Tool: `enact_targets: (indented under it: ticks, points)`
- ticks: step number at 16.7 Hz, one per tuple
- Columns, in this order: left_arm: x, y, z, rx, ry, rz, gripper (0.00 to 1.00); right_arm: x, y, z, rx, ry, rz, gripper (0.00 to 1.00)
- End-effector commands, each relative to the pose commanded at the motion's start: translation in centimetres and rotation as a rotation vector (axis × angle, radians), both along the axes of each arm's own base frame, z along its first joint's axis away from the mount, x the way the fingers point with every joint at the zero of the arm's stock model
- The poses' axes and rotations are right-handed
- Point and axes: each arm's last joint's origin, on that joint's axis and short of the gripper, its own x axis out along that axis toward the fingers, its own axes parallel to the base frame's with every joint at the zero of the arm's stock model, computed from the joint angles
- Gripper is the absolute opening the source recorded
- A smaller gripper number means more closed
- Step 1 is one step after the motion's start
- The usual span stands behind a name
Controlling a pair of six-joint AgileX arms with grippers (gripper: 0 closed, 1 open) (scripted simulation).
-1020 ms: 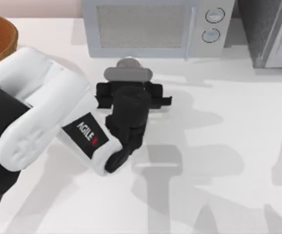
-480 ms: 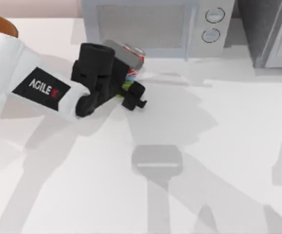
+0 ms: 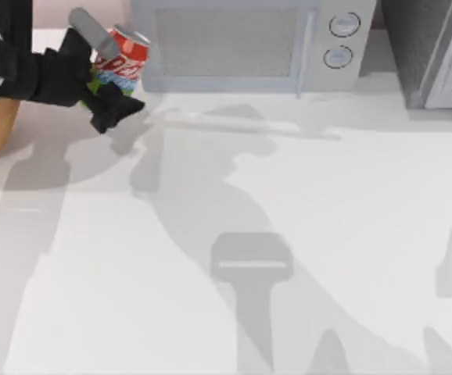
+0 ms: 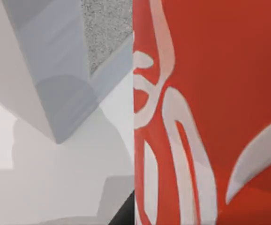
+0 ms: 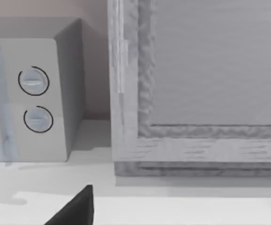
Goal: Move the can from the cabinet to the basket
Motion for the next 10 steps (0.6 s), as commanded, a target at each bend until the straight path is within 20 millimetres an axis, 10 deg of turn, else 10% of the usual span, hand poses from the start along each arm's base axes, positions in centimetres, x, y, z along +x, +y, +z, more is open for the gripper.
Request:
enact_targets:
  ticks: [5,10]
  points:
    - [-1.7,13.0,5.7,-0.23,-0.061,0.02,0.0,0.0,0.0,0.0,0.0,0.0,0.0,1.0]
    - [-5.5,21.4,10.6,-0.342,-0.203,0.064,0.0,0.0,0.0,0.0,0.0,0.0,0.0,1.0]
